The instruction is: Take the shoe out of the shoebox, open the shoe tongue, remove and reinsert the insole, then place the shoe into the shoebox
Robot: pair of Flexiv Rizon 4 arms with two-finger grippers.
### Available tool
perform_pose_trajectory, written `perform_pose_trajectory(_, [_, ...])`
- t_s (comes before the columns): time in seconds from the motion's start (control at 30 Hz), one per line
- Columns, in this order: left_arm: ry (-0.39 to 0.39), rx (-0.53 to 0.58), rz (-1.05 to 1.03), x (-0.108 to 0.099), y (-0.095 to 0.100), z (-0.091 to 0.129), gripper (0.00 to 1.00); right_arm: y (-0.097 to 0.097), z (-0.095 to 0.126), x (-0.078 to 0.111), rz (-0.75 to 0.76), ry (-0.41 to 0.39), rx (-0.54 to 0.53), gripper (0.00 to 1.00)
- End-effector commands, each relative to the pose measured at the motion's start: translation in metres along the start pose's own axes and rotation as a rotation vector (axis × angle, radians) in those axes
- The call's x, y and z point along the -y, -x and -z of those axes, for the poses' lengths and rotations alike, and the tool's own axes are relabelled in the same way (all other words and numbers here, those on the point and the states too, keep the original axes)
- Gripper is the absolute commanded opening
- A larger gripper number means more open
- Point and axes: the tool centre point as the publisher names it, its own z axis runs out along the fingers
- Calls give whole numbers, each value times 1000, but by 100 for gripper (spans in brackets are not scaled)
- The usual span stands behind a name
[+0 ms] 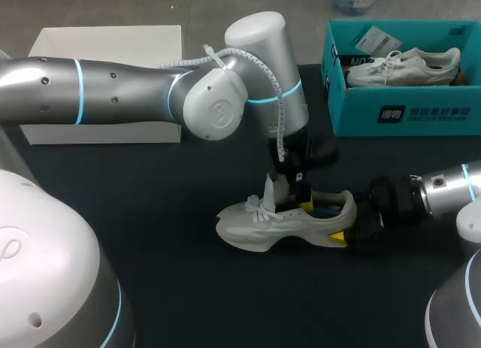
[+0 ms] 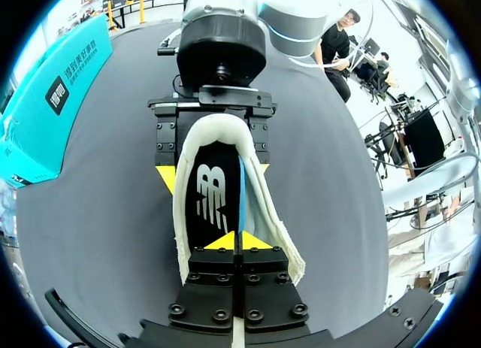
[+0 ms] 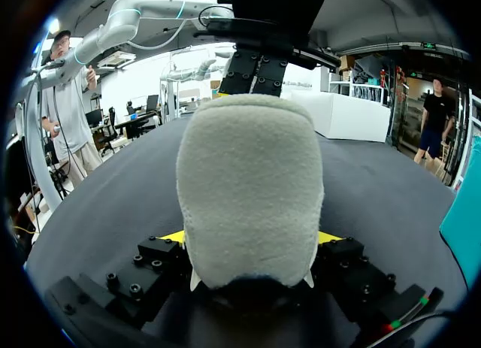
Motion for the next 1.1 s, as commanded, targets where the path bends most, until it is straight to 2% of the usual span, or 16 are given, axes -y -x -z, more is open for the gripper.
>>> perform_pose_trajectory(0.03, [-31,2,6,-9,-7,20,0,0,-1,0,-1,-4,0,0])
perform_pose_trajectory(0.3, [-91,-13,42,-17,-3,34,0,0,-1,0,-1,-4,0,0])
perform_pose_trajectory(0.43, [-140,-60,25,-10,-10,43,0,0,-1,0,-1,-4,0,0])
perform_pose_trajectory(0.6, [-162,-55,15,-4,-11,52,0,0,-1,0,-1,-4,0,0])
perform_pose_trajectory(0.63, [-161,-55,14,-3,-10,53,21,0,-1,0,-1,-4,0,0])
perform_pose_trajectory(0.67, [-159,-56,22,-2,-9,54,69,0,-1,0,-1,-4,0,0])
perform_pose_trajectory(0.7, [-154,-56,23,-2,-9,54,100,0,-1,0,-1,-4,0,0])
perform_pose_trajectory(0.83, [-141,-51,21,4,-12,58,100,0,-1,0,-1,-4,0,0])
perform_pose_trajectory(1.0, [-155,-48,9,14,-20,79,100,0,-1,0,-1,-4,0,0])
perform_pose_trajectory(1.1, [-153,-32,-5,17,-22,82,100,0,-1,0,-1,-4,0,0])
